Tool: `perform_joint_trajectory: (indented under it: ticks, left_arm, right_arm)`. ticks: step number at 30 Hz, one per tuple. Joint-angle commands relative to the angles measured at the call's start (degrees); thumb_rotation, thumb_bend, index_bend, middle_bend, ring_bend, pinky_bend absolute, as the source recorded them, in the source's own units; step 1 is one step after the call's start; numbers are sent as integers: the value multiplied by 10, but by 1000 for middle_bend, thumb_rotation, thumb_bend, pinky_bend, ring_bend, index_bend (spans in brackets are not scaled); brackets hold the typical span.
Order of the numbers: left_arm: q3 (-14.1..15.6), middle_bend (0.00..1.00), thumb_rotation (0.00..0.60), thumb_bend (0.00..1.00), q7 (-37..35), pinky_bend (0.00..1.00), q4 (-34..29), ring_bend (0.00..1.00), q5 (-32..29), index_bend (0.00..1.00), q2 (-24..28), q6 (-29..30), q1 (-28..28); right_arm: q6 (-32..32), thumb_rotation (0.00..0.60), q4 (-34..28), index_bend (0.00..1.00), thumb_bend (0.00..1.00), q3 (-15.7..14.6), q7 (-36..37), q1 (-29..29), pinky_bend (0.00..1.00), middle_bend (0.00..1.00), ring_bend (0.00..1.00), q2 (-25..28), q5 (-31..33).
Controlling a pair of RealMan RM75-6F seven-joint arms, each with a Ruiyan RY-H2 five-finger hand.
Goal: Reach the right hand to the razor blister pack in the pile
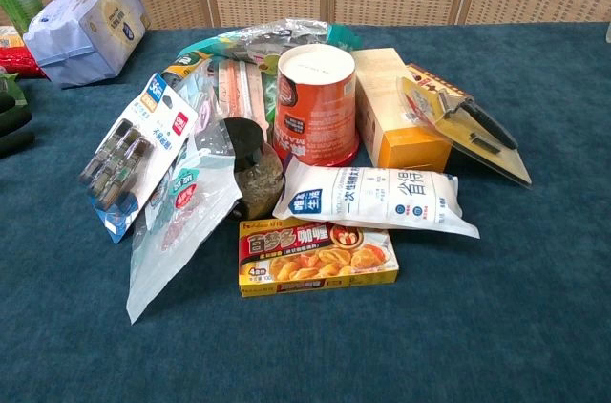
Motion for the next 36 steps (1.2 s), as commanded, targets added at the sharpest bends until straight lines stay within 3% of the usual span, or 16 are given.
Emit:
perform_joint_trajectory:
  ticks: [1,6,8,14,16,25,36]
  left_arm:
    - [0,0,600,0,-1,0,0,0,-2,229,0,-3,-2]
    - [1,0,600,0,-17,0,0,0,10,231,1,-1,-4]
    - [1,0,600,0,-18,0,-3,0,13,231,2,-1,-5]
    - [-7,0,600,0,0,0,-27,0,16,233,16,-11,-18]
    - [-9,0,600,0,4,0,-32,0,13,233,17,-14,-21]
    - [-17,0,600,0,16,0,-38,0,-12,233,18,-29,-30]
    - [-26,0,600,0,29,0,-38,0,-42,234,12,-43,-38]
  right_arm:
    - [-5,600,-3,0,0,-2,8,1,40,0,0,0,-2]
    - [-27,600,-9,0,0,-9,40,5,29,0,0,8,-13]
    - [-48,600,-24,0,0,-12,86,9,4,0,0,17,-21]
    - [-185,600,-47,0,0,-22,234,65,0,0,0,72,-55]
    - [-222,600,-45,0,0,-23,251,86,0,0,0,84,-65]
    - [-329,600,-50,0,0,-23,238,164,0,0,0,73,-70]
    - [-391,600,8,0,0,27,163,268,0,0,0,-45,33]
